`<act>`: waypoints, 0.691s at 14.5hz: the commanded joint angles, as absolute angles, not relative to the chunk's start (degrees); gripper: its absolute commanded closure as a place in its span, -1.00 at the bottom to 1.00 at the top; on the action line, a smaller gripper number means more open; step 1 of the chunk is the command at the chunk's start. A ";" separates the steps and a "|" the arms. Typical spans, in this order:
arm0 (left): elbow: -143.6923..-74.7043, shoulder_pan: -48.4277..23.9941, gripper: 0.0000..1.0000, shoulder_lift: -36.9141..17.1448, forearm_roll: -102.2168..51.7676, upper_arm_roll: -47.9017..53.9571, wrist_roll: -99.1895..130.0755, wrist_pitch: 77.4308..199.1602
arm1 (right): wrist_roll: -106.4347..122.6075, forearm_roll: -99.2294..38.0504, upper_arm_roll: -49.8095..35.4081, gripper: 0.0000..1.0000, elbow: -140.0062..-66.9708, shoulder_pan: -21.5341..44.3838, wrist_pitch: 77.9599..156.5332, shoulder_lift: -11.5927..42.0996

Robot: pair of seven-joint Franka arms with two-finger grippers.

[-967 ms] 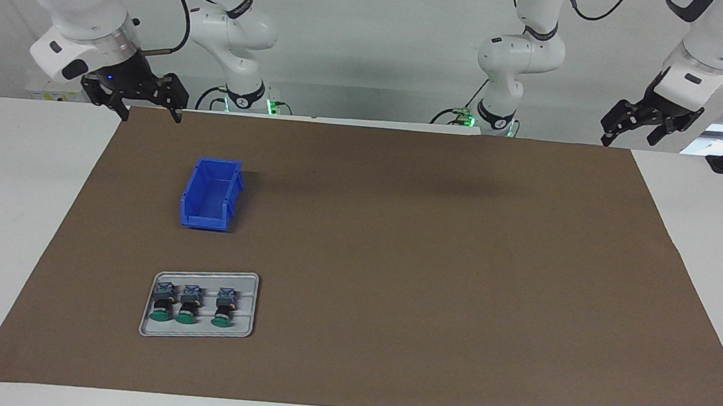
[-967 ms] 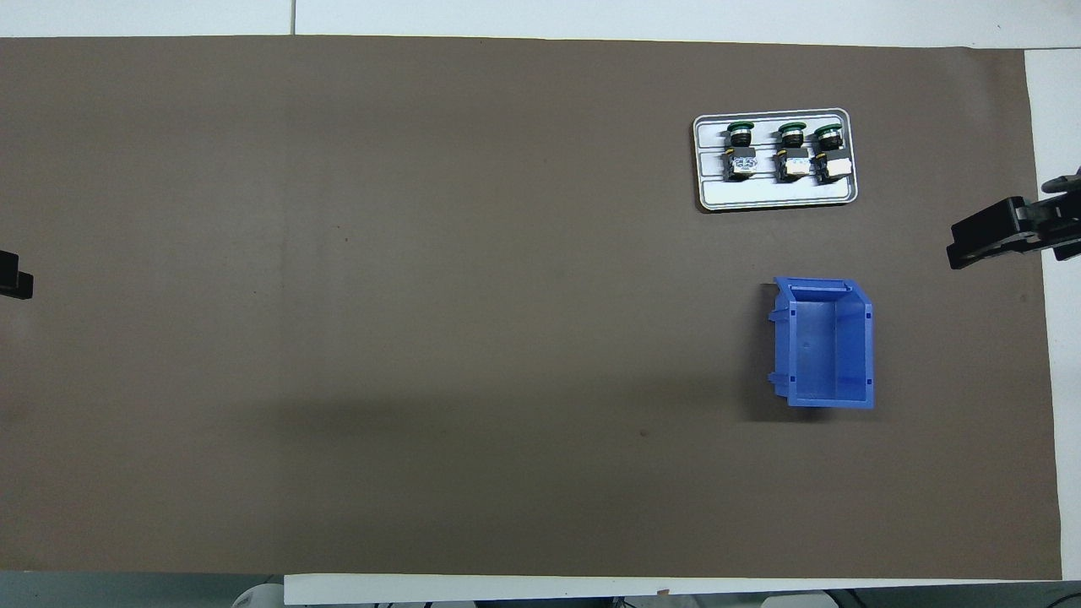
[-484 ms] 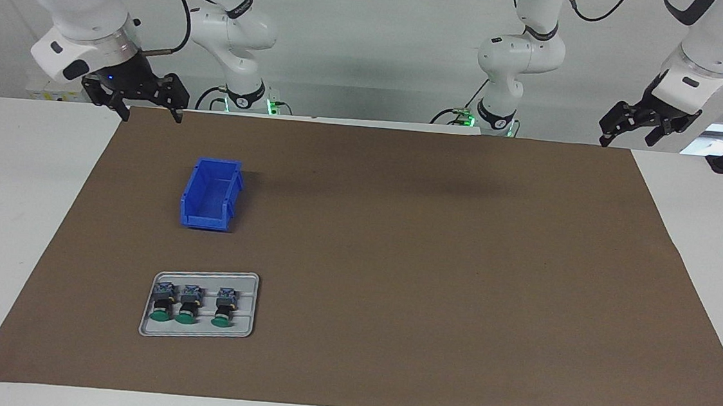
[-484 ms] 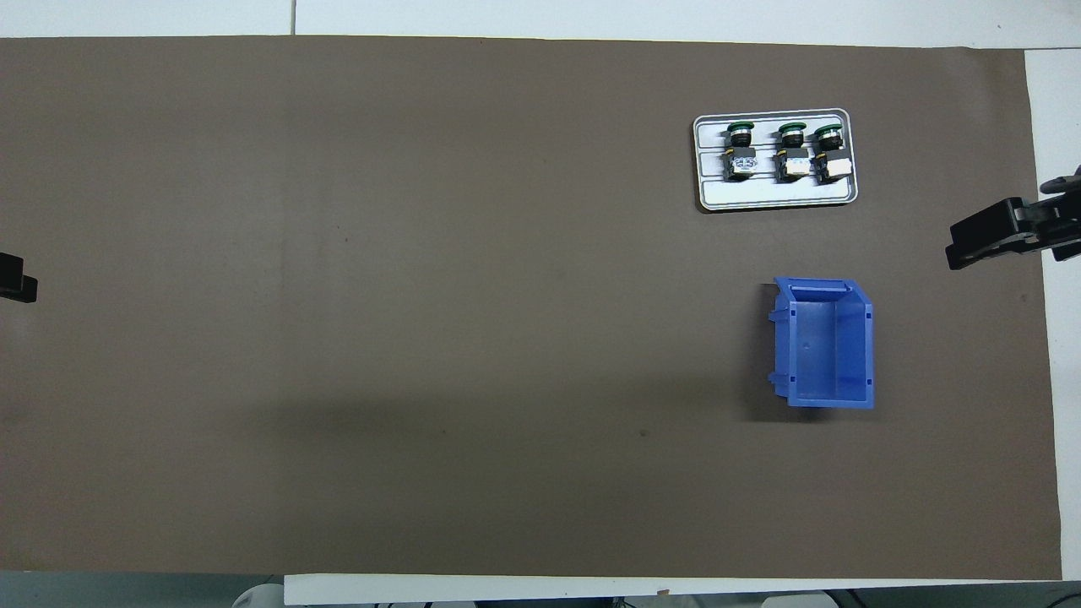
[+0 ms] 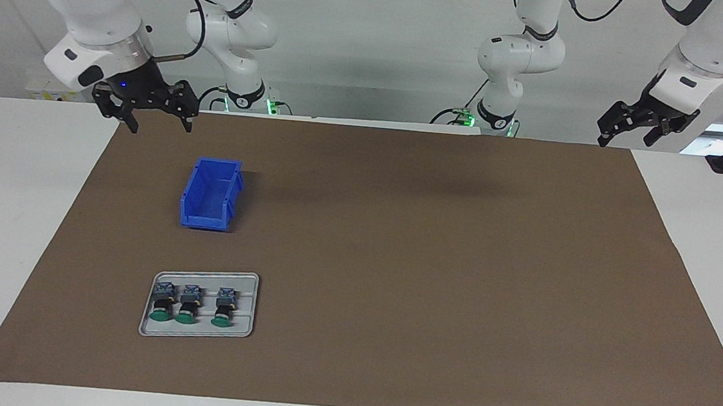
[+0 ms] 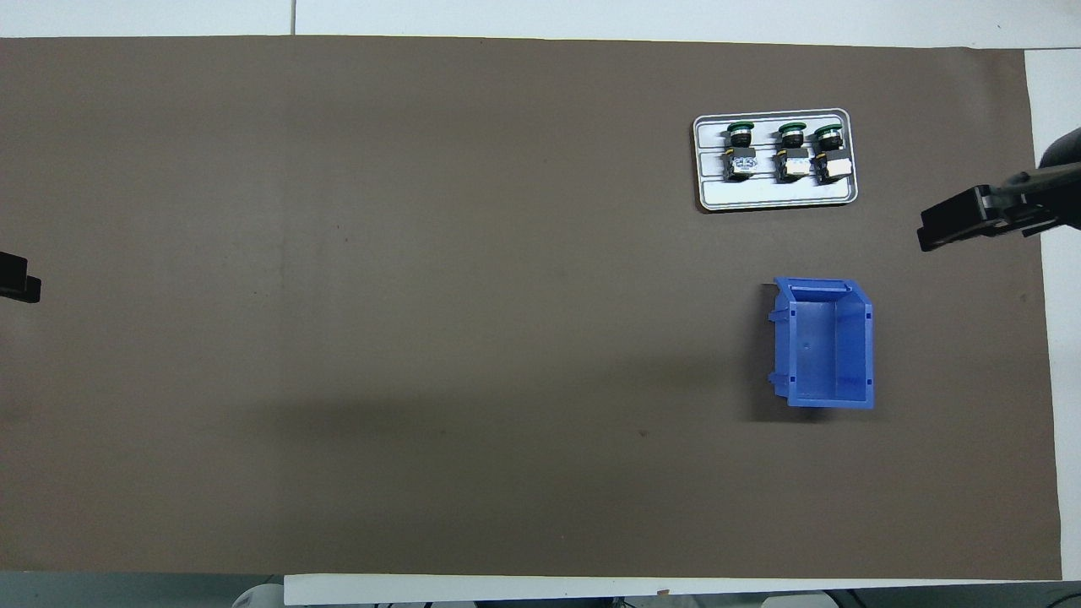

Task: Place and press button with both arms
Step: 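Reach the right gripper over the metal tray of buttons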

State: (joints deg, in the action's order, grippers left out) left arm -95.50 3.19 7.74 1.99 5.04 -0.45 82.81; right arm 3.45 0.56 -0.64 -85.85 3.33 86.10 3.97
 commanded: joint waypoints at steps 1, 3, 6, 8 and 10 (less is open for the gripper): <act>-96.42 2.37 -1.00 8.53 3.08 5.01 -0.09 82.27 | 0.54 -1.23 -1.05 -1.00 -85.78 4.65 93.22 10.26; -96.59 2.02 -1.00 8.70 3.08 4.92 -0.09 82.35 | -2.01 -1.32 -1.05 -1.00 -85.52 5.54 98.76 14.65; -96.68 1.93 -1.00 8.79 3.08 4.92 0.00 82.35 | -4.22 -1.41 -1.05 -1.00 -85.61 5.98 107.29 20.55; -96.68 2.02 -1.00 8.70 3.08 4.92 0.00 82.35 | -4.13 -2.37 -1.05 -1.00 -85.61 5.80 111.25 23.98; -96.59 1.85 -1.00 8.70 3.08 4.92 0.09 82.18 | -3.69 -2.29 -1.05 -0.99 -85.87 5.62 115.29 27.23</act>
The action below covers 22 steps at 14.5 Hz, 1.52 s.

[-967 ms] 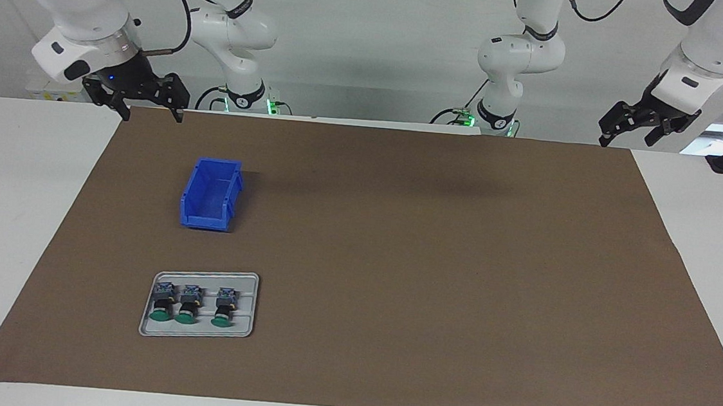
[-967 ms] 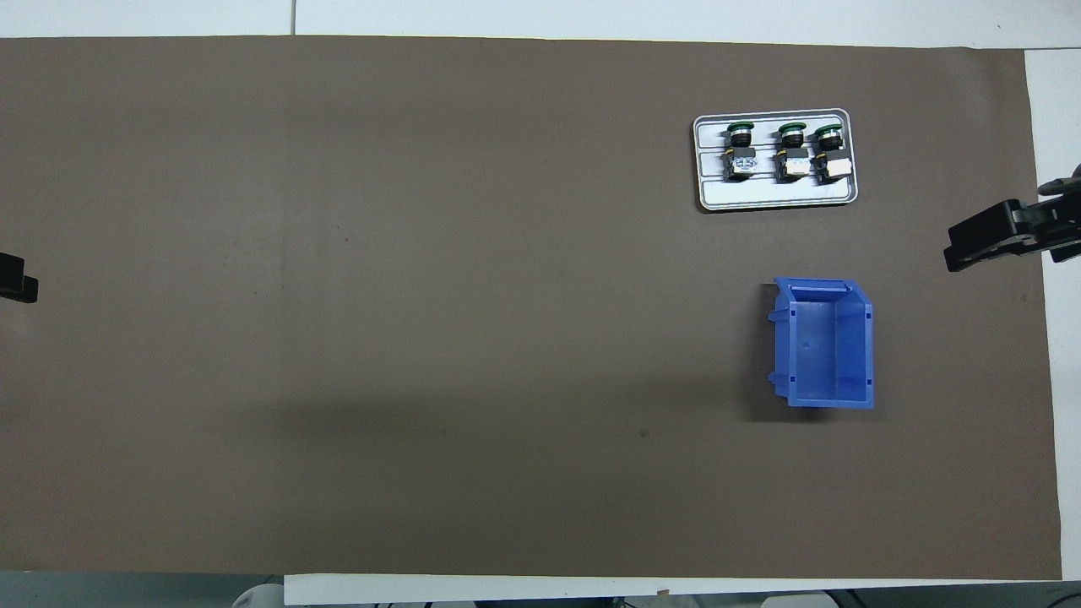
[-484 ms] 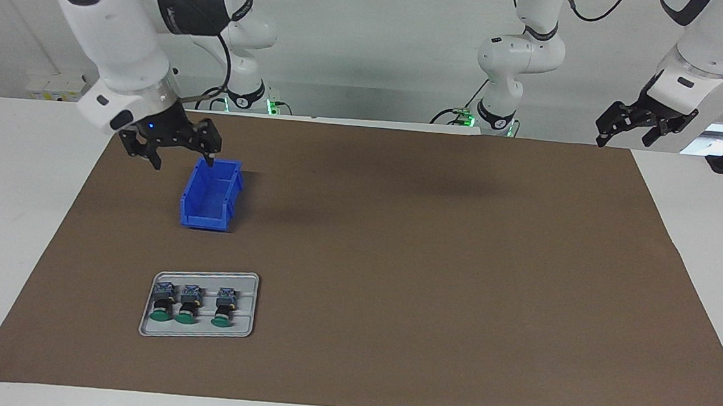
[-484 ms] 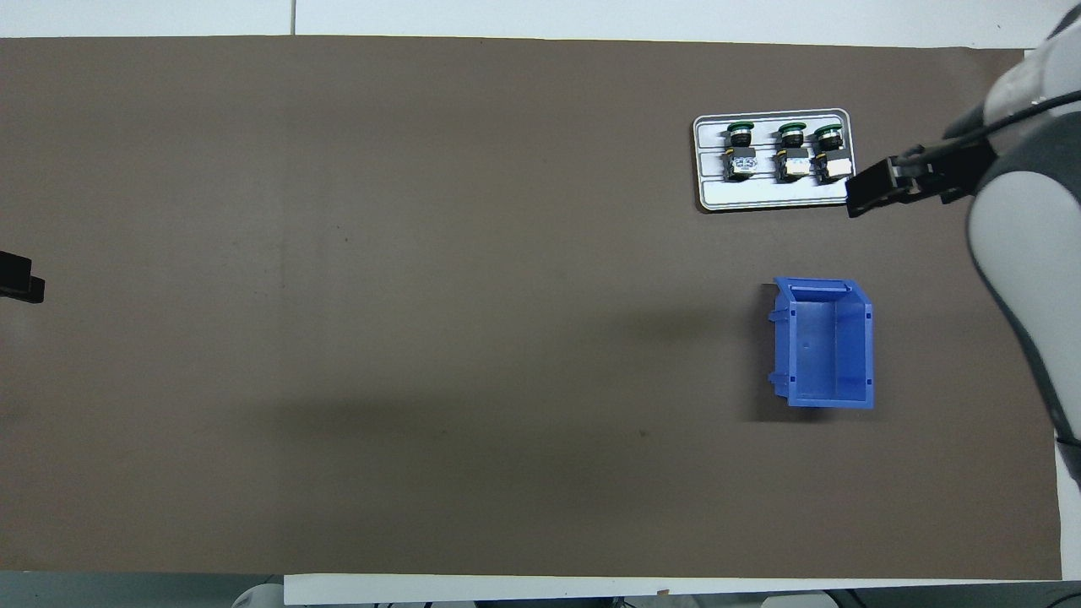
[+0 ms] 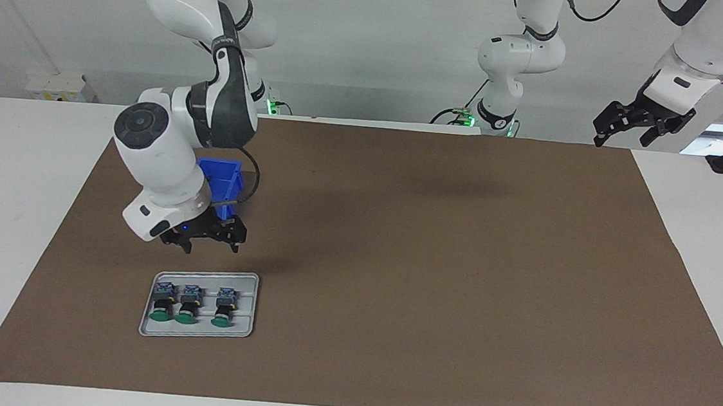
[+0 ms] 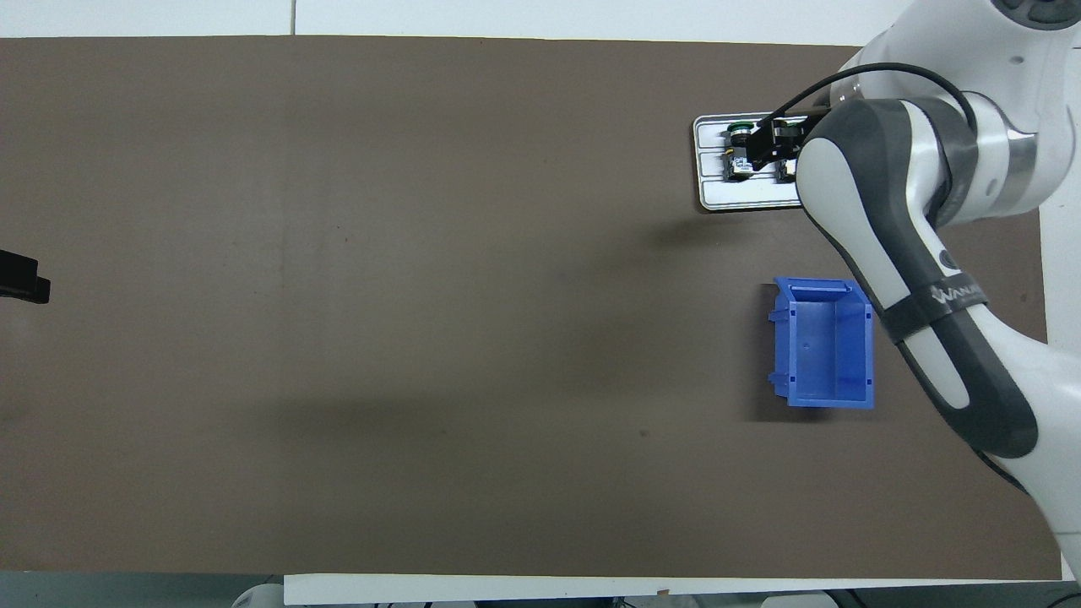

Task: Place and press button with both arms
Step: 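Reach the right gripper over the metal tray of buttons, then grasp a black-and-green button from the tray with the right gripper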

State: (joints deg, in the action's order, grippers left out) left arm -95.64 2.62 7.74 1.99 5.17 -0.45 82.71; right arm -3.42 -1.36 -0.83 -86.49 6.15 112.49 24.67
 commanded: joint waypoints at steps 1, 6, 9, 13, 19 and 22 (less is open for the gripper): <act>-96.59 1.67 -1.00 8.79 3.08 4.92 0.00 82.26 | -3.52 -2.37 -1.05 -0.99 -86.39 5.62 117.75 28.38; -96.59 1.67 -1.00 8.79 3.08 4.92 0.00 82.35 | -0.98 -2.02 -1.05 -0.83 -86.31 5.80 124.00 33.30; -96.68 1.67 -1.00 8.79 3.08 4.92 0.00 82.53 | 0.44 -1.93 -1.05 -0.78 -86.22 5.80 126.20 34.98; -96.68 1.58 -1.00 8.70 3.08 4.92 0.09 82.62 | 0.61 -1.76 -1.05 -0.74 -86.31 5.89 128.14 36.03; -96.59 1.58 -1.00 8.70 3.08 4.92 0.00 82.70 | 2.64 -1.32 -1.05 -0.11 -87.19 5.80 127.88 36.12; -96.68 1.58 -1.00 8.70 3.08 5.01 -0.09 82.79 | 3.42 -1.41 -1.05 0.45 -87.97 5.89 127.61 36.12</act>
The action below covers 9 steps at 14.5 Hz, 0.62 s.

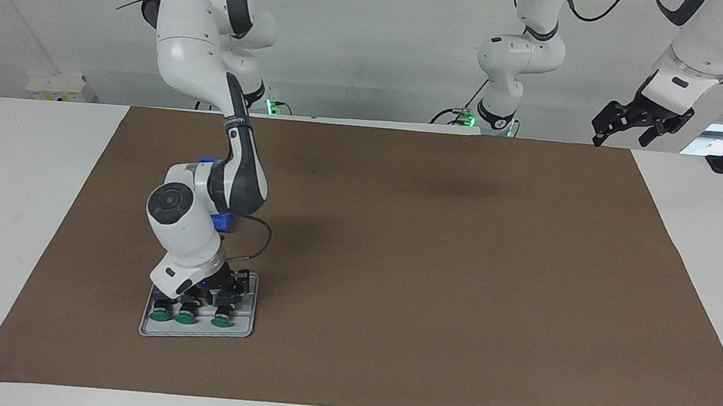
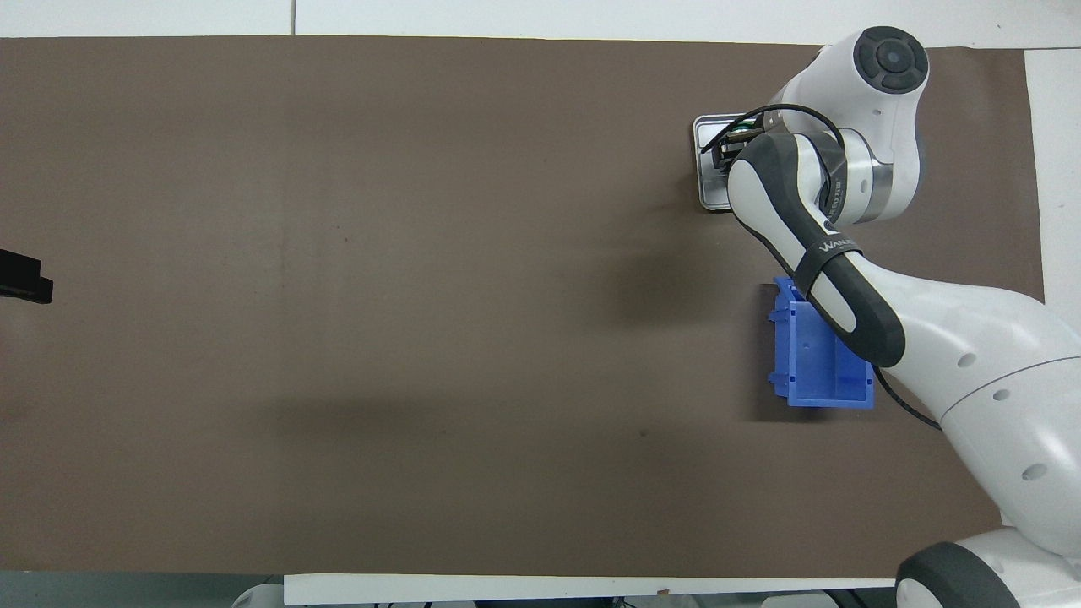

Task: Place and press button with both arms
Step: 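Grasp a black-and-green button from the tray with the right gripper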

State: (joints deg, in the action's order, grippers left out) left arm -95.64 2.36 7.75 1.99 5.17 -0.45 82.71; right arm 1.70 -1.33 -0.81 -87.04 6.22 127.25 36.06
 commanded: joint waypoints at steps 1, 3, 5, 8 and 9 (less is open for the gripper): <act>-96.59 1.50 -1.00 8.70 3.08 5.01 -0.09 82.88 | 4.30 -1.41 -1.05 0.75 -88.24 5.89 128.05 36.12; -96.59 0.71 -1.00 8.70 3.08 4.92 -0.09 82.97 | 4.31 -1.41 -1.05 0.99 -87.72 5.72 126.84 35.69; -96.59 0.70 -1.00 8.70 3.08 4.92 0.00 83.32 | 2.91 -2.02 -1.05 1.00 -85.62 6.76 122.90 34.98; -96.59 0.70 -1.00 8.70 3.08 4.92 0.00 83.32 | -9.10 -2.20 -1.14 1.00 -84.11 10.26 114.63 31.74; -96.59 0.70 -1.00 8.70 3.08 4.92 -0.09 83.23 | -14.10 -2.20 -1.06 1.00 -84.63 12.28 112.43 29.90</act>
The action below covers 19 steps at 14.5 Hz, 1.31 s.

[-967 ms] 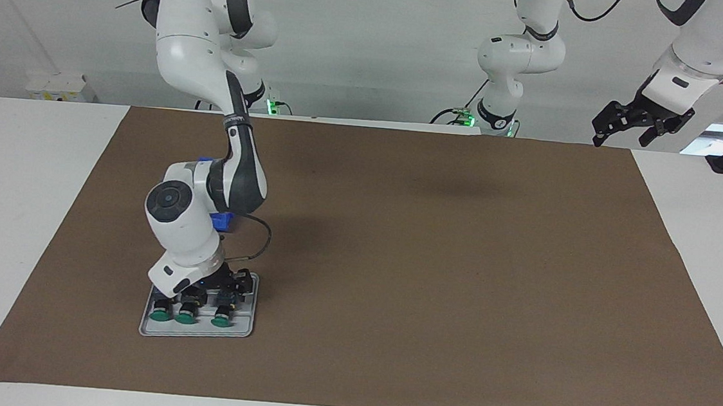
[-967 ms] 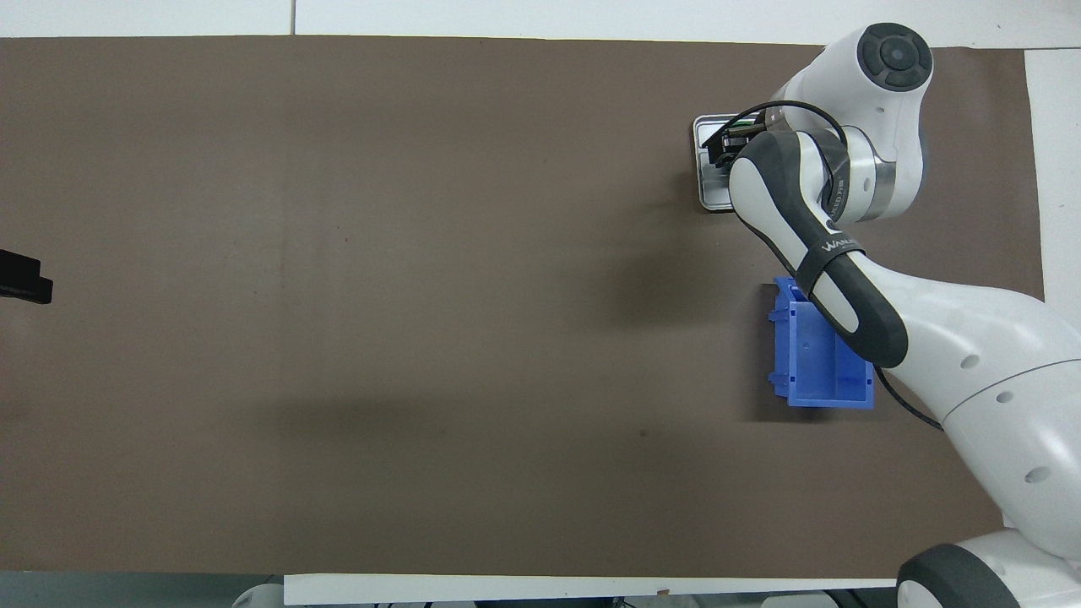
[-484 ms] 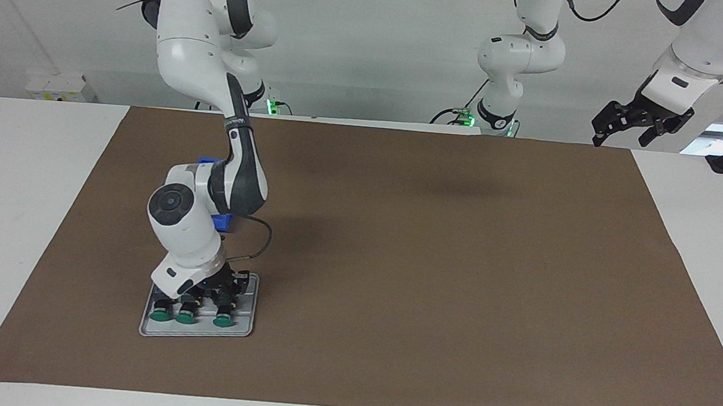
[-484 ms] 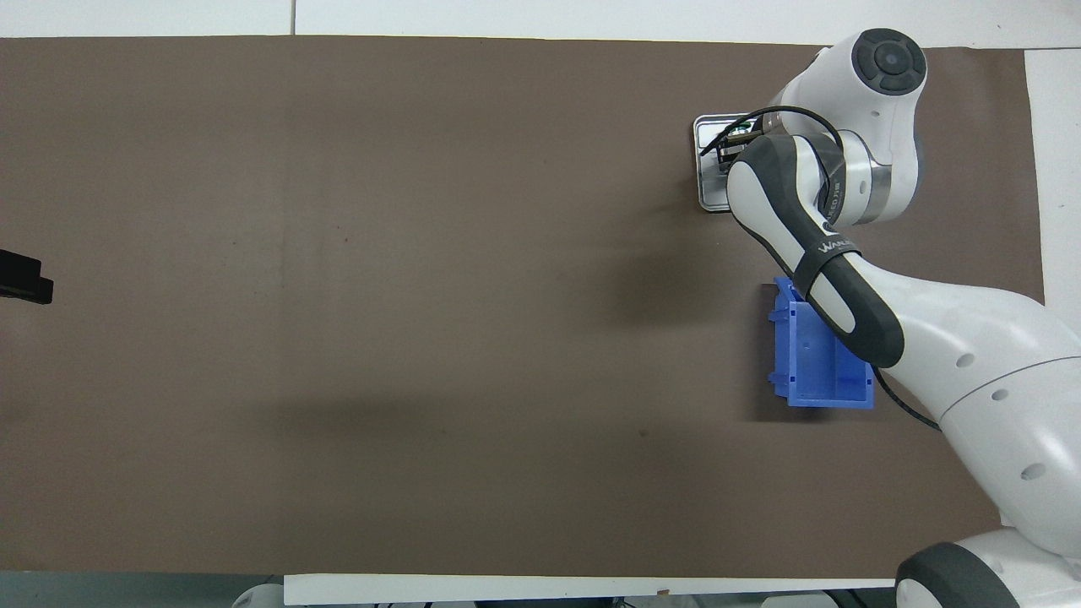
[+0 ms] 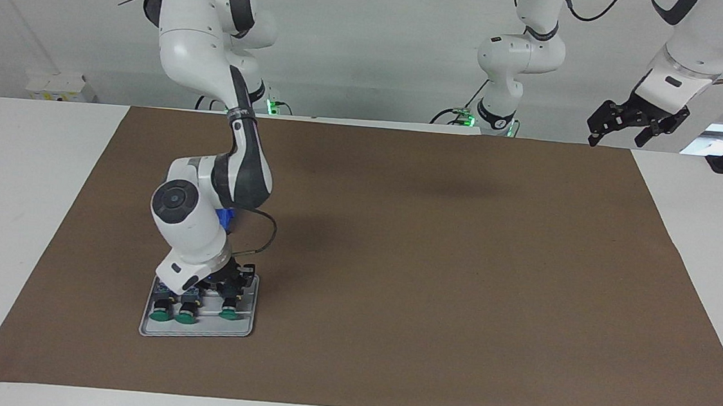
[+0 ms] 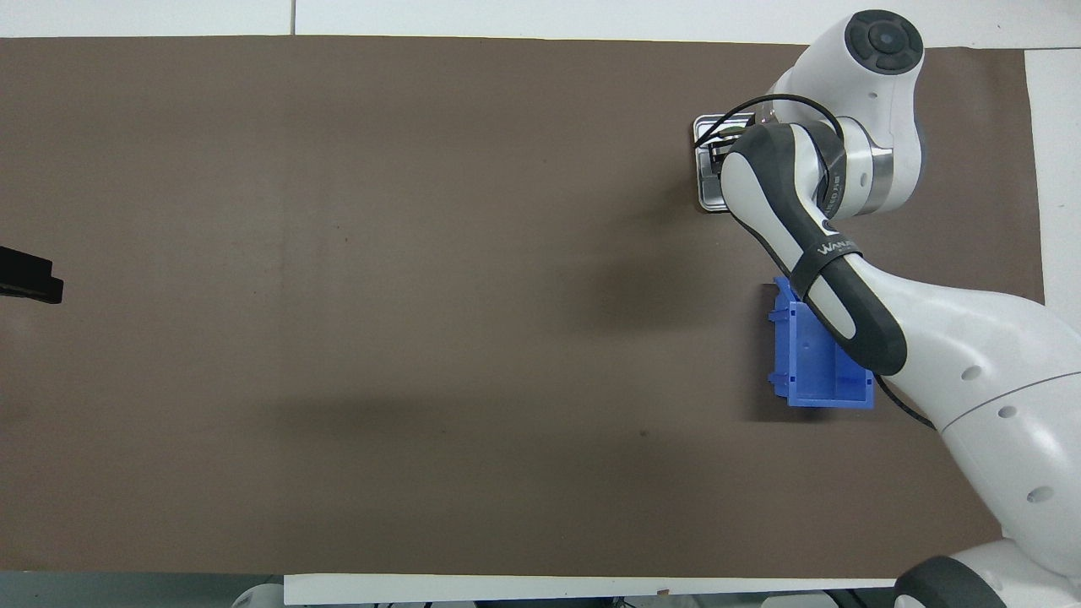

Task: Place and press button with both arms
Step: 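Grasp a black-and-green button from the tray with the right gripper, then carry the button to the table middle and set it down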

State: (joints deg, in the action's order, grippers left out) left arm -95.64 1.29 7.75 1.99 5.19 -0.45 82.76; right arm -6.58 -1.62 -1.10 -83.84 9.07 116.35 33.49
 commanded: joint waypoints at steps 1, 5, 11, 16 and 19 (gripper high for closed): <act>-96.59 0.79 -1.00 8.79 3.08 4.92 -0.26 83.32 | -20.24 -2.28 -1.14 1.00 -84.99 14.39 110.32 28.58; -96.68 0.97 -1.00 8.79 3.08 4.92 -0.44 83.23 | -41.44 -2.29 -1.14 1.00 -86.47 22.92 107.84 26.90; -97.29 0.79 -1.00 9.05 3.08 4.92 -0.35 83.06 | -74.37 -2.29 -1.14 1.00 -88.33 32.42 110.91 26.19; -97.29 1.32 -1.00 9.05 3.08 4.83 -0.53 82.71 | -105.67 -3.07 -1.14 0.90 -87.72 37.43 116.79 29.61; -97.38 1.49 -1.00 9.14 3.08 4.66 -0.53 82.62 | -117.23 -5.27 -1.14 0.82 -88.24 37.70 120.93 30.76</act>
